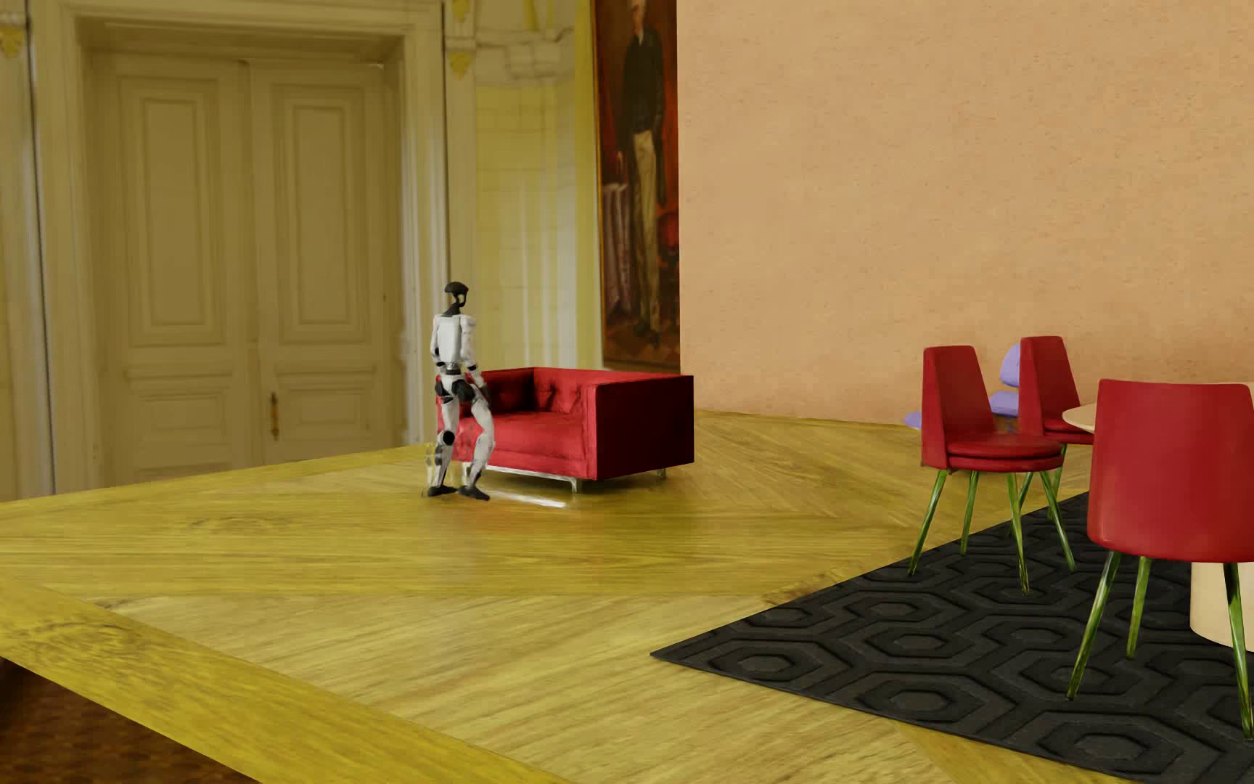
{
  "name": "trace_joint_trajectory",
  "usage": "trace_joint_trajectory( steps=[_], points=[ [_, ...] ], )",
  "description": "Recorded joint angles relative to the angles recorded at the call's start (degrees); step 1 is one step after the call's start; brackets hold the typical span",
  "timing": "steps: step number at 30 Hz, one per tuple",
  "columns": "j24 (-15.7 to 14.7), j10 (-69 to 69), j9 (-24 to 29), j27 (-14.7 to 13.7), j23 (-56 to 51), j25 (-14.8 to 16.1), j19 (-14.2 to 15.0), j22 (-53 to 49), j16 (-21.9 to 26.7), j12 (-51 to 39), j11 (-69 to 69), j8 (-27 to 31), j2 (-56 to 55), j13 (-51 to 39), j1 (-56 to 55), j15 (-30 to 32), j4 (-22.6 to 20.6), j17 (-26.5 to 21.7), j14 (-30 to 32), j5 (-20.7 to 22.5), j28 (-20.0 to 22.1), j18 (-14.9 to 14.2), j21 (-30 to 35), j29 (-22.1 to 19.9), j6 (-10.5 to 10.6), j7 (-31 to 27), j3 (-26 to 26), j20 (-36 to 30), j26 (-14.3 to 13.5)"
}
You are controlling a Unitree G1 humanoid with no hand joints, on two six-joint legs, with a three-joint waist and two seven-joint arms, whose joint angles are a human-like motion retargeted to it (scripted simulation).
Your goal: Approach the sofa
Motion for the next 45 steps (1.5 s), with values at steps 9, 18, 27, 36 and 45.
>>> trace_joint_trajectory(
  steps=[9, 18, 27, 36, 45],
  points=[
    [-7.75, -0.64, -1.17, -7.08, -4.29, -4.28, -7.29, -5.31, -2.70, -9.12, -8.73, 34.31, -3.24, -5.78, -2.71, -13.78, -4.19, 2.43, 2.39, 25.80, 5.97, 3.06, 4.55, 2.48, -1.16, -5.65, -0.68, 1.82, 0.90],
    [-7.39, 3.45, -0.47, -9.75, -5.32, -5.27, 2.25, -4.35, -6.22, -3.74, 8.10, 40.21, -8.91, -10.24, -0.73, -7.83, -2.61, 2.55, -0.16, 26.56, 2.78, 2.97, 7.89, 5.92, -1.13, -3.62, 0.48, 0.95, 3.39],
    [-4.68, -1.37, -1.75, -7.62, 4.18, -9.09, -8.48, 2.02, -0.33, -2.59, -17.65, 45.74, -2.59, -6.81, -1.17, -8.21, -1.03, -0.50, 2.98, 31.41, 2.81, 1.44, 6.94, 8.78, -1.03, -7.45, -0.26, -0.37, 4.40],
    [1.20, 18.15, -0.81, -9.69, -1.42, -7.41, -8.02, -2.71, -0.48, -5.80, -27.56, 41.75, -0.35, -4.59, -14.11, -3.56, 2.65, 2.62, 1.29, 34.69, 19.47, -1.56, 8.42, 6.84, 1.63, -7.37, -0.87, -3.41, 7.75],
    [-8.24, 1.98, -0.49, -10.57, -0.86, -3.32, -7.93, -4.60, -4.41, -5.50, -28.78, 41.80, 2.97, -4.82, -7.77, -4.23, 4.71, 0.91, 3.28, 35.04, 4.49, -0.52, 11.66, 11.91, 2.68, -3.83, -0.91, -7.82, 1.22]
  ],
)
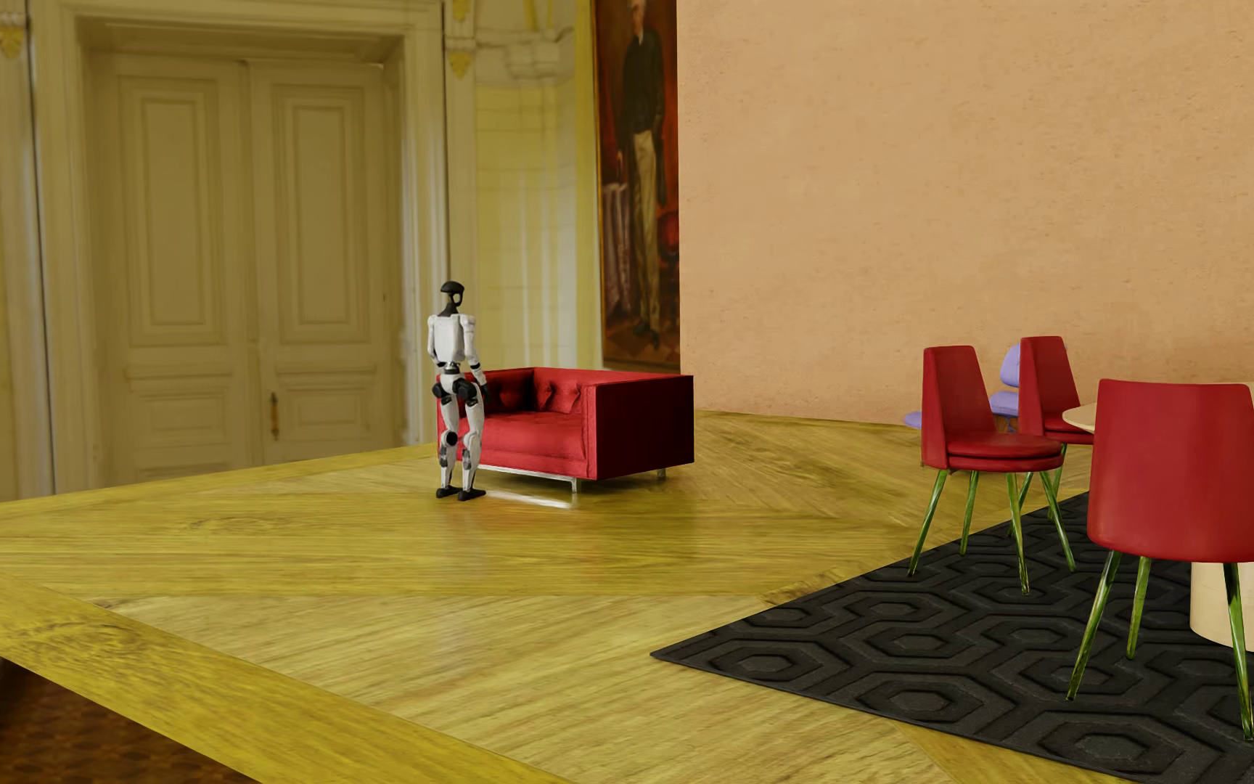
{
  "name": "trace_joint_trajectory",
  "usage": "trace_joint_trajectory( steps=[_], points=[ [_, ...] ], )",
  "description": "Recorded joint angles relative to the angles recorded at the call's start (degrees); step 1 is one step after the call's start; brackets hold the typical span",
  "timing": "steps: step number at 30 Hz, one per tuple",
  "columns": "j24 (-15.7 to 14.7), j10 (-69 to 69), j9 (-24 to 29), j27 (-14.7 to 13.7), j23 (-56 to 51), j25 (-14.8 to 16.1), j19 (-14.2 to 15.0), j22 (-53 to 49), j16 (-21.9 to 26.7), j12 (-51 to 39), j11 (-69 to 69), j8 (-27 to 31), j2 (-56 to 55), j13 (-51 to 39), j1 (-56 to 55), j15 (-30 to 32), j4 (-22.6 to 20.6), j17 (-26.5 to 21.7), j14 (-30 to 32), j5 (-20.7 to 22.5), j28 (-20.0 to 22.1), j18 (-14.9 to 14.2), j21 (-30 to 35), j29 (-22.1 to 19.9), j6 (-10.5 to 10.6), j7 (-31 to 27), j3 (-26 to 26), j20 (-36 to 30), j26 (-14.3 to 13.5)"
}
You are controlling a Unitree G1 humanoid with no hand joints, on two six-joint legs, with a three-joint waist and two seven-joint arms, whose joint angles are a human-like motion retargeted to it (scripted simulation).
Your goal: Approach the sofa
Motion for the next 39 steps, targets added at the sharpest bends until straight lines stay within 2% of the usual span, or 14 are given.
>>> trace_joint_trajectory(
  steps=[1, 3, 5, 7, 9, 13, 17, 19, 22, 26, 31, 36, 39],
  points=[
    [1.06, -2.50, -0.23, -0.44, -0.34, 0.29, 0.00, 1.43, 0.59, -0.58, -0.05, 0.07, 0.48, 0.49, 1.64, -0.11, -0.53, -0.41, 1.13, -0.61, -1.01, -0.49, 0.02, 0.53, -0.34, 0.10, -0.07, -2.25, -0.53],
    [1.91, -5.93, -0.70, -0.91, -1.35, -0.98, 0.25, 2.97, 1.64, -1.19, -0.44, 0.27, 1.37, 0.76, 4.03, -0.19, -1.31, -1.48, 2.70, -1.48, -1.89, -0.70, 1.72, -0.09, -0.80, 0.32, -0.22, -4.66, -1.14],
    [1.07, -6.80, -1.02, -0.65, -1.29, -1.43, 0.47, 3.50, 2.43, -1.01, -0.50, 0.41, 1.73, 0.51, 4.81, -0.32, -1.70, -1.76, 3.11, -1.87, -0.84, -0.36, 2.96, -2.11, -1.01, 0.47, -0.26, -4.49, -0.57],
    [0.18, -6.70, -1.25, 1.18, 0.94, -1.22, 0.95, 4.24, 3.07, -0.41, -0.47, 0.57, 1.93, -0.30, 5.02, -0.54, -1.86, -0.75, 3.06, -2.03, 0.08, 0.09, 3.28, -3.64, -1.04, 0.71, -0.21, -3.74, 0.70],
    [0.03, -6.97, -1.50, 2.67, 2.99, -0.99, 0.24, 4.92, 4.02, -0.06, -0.42, 0.80, 2.03, -0.98, 5.33, -0.35, -1.96, 0.49, 3.20, -2.05, -0.36, 0.46, 3.55, -4.42, -1.04, 0.84, -0.14, -3.45, 1.36],
    [-0.41, -7.56, -1.98, 2.76, 2.85, -0.43, 0.25, 6.38, 5.65, -0.04, -0.46, 0.69, 2.05, -0.72, 5.53, -0.47, -2.14, 0.42, 3.52, -2.18, -0.23, 0.96, 4.64, -6.32, -1.02, 0.68, -0.09, -3.36, 1.81],
    [-1.04, -7.38, -2.20, 1.90, 3.75, -0.04, 0.32, 6.22, 5.95, 0.23, -0.34, 0.50, 1.97, -1.89, 5.40, -0.70, -2.12, -0.63, 3.31, -2.17, 0.26, 1.13, 6.50, -4.58, -1.08, 0.49, -0.05, -2.84, 1.90],
    [-1.36, -7.13, -2.19, 2.37, 4.47, -0.31, 0.37, 6.00, 5.44, 0.21, -0.11, 0.47, 1.88, -3.02, 5.32, -0.83, -2.09, -0.70, 3.13, -2.13, 0.43, 1.21, 6.74, -3.96, -1.14, 0.45, 0.01, -2.74, 1.92],
    [-1.12, -7.24, -2.34, 2.76, 3.92, -0.15, 0.37, 5.72, 4.43, -0.50, -0.04, 0.37, 1.81, -4.26, 5.32, -0.86, -2.03, -0.34, 3.12, -2.06, -0.15, 1.32, 5.94, -4.52, -1.28, 0.33, 0.11, -3.55, 1.43],
    [-1.74, -7.04, -2.63, 1.18, 3.12, -0.28, -0.43, 4.45, 2.70, -1.13, -0.35, 0.19, 1.81, -5.68, 5.05, -0.52, -1.87, -0.36, 2.95, -1.81, 0.27, 1.30, 5.38, -5.26, -1.44, 0.09, 0.11, -3.24, 1.44],
    [-2.28, -7.06, -2.87, 1.20, 2.20, 0.05, -0.69, 3.08, 1.39, -1.69, -0.51, -0.06, 1.96, -5.69, 5.11, -0.59, -1.81, 1.03, 2.73, -1.75, 1.02, 1.18, 3.62, -6.10, -1.48, -0.12, 0.14, -2.08, 1.72],
    [-1.89, -6.98, -2.98, 1.36, 2.60, -0.58, -0.85, 3.63, 1.48, -1.88, -0.69, -0.30, 2.56, -5.14, 5.51, -0.93, -1.76, 1.31, 2.42, -1.71, 0.99, 1.03, 5.42, -3.74, -1.53, -0.27, 0.23, -1.84, 1.63],
    [-1.75, -6.92, -2.91, 2.17, 3.26, -0.78, -1.03, 4.34, 1.47, -1.41, -0.65, -0.48, 2.92, -4.87, 5.80, -1.19, -1.80, 0.98, 2.27, -1.76, 1.17, 0.98, 5.22, -4.13, -1.56, -0.42, 0.21, -1.43, 1.86]
  ],
)
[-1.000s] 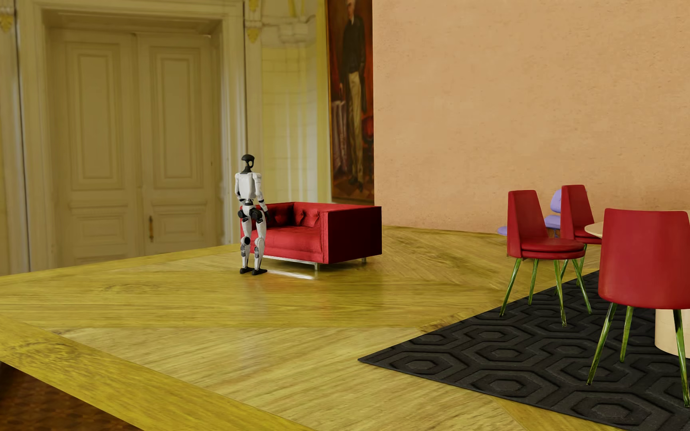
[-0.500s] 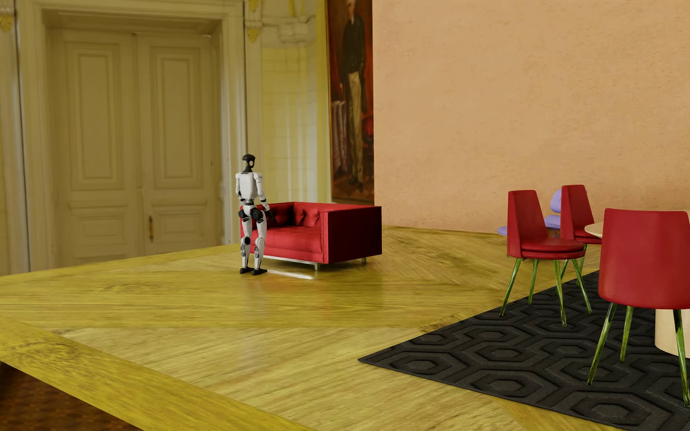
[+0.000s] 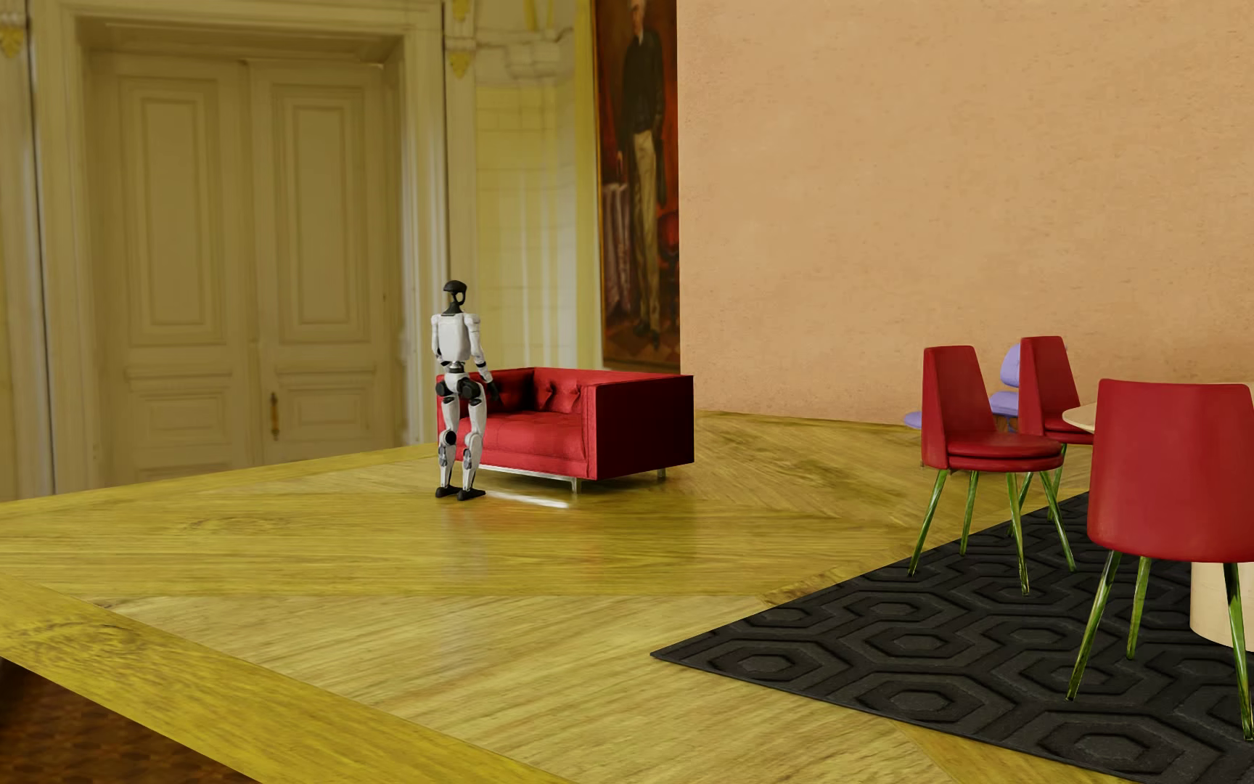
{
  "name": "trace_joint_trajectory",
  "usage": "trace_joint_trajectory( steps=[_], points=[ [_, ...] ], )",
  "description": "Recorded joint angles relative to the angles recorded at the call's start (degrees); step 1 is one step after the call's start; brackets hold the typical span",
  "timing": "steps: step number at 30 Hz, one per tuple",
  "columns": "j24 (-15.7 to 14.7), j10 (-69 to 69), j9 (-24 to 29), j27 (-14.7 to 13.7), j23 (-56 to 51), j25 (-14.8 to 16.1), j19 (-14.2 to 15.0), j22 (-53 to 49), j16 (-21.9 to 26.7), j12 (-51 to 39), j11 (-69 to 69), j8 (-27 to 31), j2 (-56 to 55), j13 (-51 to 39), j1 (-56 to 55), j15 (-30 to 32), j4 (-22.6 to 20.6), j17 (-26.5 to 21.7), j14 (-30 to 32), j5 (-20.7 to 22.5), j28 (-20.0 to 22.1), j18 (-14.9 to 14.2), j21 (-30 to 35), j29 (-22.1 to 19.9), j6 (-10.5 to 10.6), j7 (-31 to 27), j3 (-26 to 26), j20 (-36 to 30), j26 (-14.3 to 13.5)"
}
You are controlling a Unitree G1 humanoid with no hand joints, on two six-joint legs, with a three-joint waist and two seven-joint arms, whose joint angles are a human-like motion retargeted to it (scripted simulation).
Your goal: Approach the sofa
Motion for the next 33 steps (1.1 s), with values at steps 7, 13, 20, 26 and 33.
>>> trace_joint_trajectory(
  steps=[7, 13, 20, 26, 33],
  points=[
    [0.51, 0.90, 0.35, 0.38, 0.70, 0.22, -0.25, 1.04, 0.36, 1.35, -0.11, -0.34, 0.85, 0.85, 0.29, -0.32, -0.04, -0.13, -0.67, -0.01, -0.49, 0.00, -0.41, -0.08, -0.01, -0.28, 0.00, 0.40, 0.09],
    [0.96, 1.02, 0.77, -0.56, 1.06, -0.18, -0.26, 0.82, -0.08, 2.02, 0.20, -0.32, 1.54, 0.79, 1.07, -0.60, -0.08, -0.27, -0.95, -0.03, -0.49, 0.18, -0.86, -0.66, -0.06, -0.24, 0.01, 0.54, 0.43],
    [1.32, 0.68, 0.60, -0.64, 0.54, -0.61, -0.05, 0.44, 0.49, 0.91, 0.35, -0.17, 1.25, 0.28, 1.12, -0.33, -0.07, 0.02, -0.76, -0.04, -0.57, 0.33, -0.16, -0.34, -0.20, -0.03, 0.00, -0.50, -0.58],
    [1.31, 1.01, 0.59, -0.88, 0.31, -0.11, 0.07, 0.55, 0.83, 0.73, 0.68, 0.25, 1.11, 0.18, 1.04, -0.48, -0.03, -0.44, -0.96, 0.00, -0.81, 0.35, 0.79, -0.44, -0.25, 0.41, 0.05, -2.04, -1.04],
    [0.63, 1.16, 0.77, -1.28, 0.75, -0.01, 0.18, 0.51, 1.35, 1.41, 1.03, 0.36, 1.04, 0.61, 1.07, -0.71, -0.20, -0.77, -1.10, -0.16, -1.17, 0.47, 1.00, -0.74, -0.19, 0.50, -0.09, -3.72, -0.72]
  ],
)
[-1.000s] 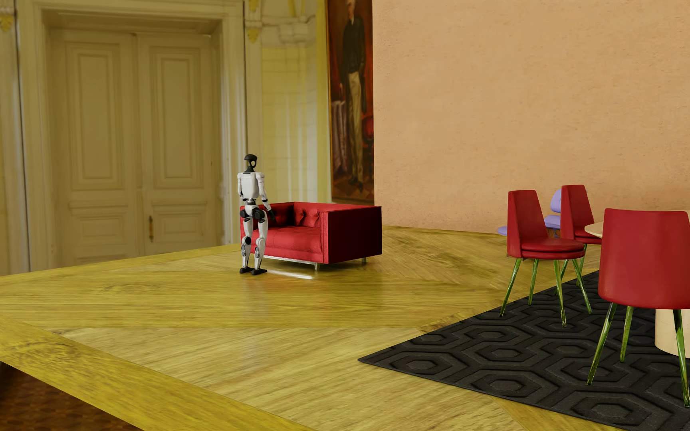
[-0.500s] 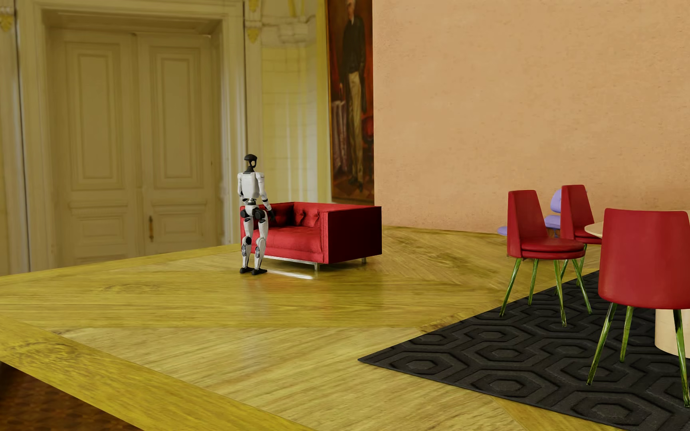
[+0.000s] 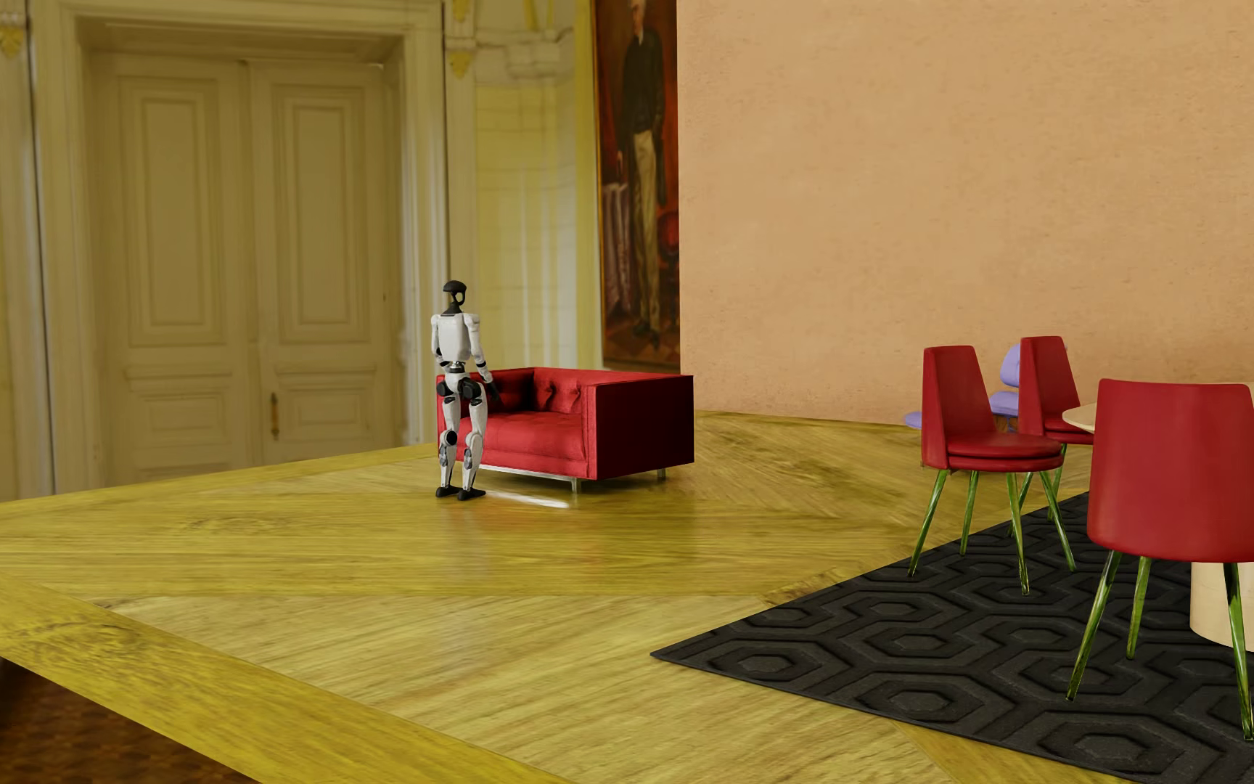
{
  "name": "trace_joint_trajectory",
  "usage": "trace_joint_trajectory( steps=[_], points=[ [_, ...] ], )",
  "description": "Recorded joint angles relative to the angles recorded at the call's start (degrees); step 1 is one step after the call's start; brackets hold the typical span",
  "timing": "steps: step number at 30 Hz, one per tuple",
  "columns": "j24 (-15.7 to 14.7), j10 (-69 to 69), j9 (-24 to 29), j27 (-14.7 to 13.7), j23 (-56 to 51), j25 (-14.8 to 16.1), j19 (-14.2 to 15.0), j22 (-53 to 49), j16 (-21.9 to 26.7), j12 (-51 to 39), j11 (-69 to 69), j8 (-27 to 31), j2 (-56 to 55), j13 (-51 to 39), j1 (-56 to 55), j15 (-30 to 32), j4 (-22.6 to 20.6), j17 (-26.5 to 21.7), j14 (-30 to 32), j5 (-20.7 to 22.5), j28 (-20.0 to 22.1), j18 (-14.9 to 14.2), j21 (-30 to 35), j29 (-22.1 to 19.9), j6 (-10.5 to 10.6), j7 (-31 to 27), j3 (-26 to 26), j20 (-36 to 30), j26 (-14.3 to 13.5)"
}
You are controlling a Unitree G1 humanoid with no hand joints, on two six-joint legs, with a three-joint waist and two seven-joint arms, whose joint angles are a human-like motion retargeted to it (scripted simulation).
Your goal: Approach the sofa
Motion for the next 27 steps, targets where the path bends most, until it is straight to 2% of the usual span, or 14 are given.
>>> trace_joint_trajectory(
  steps=[27],
  points=[
    [-1.91, 0.11, 0.86, 1.53, -0.90, 1.26, 0.45, -0.19, 1.17, -0.83, 1.39, -0.19, -0.81, 0.97, -0.15, 0.01, -0.16, -0.04, -0.03, -0.27, 0.70, 0.25, 1.10, -0.87, 0.07, 0.02, 0.02, -1.65, 0.10]
  ],
)
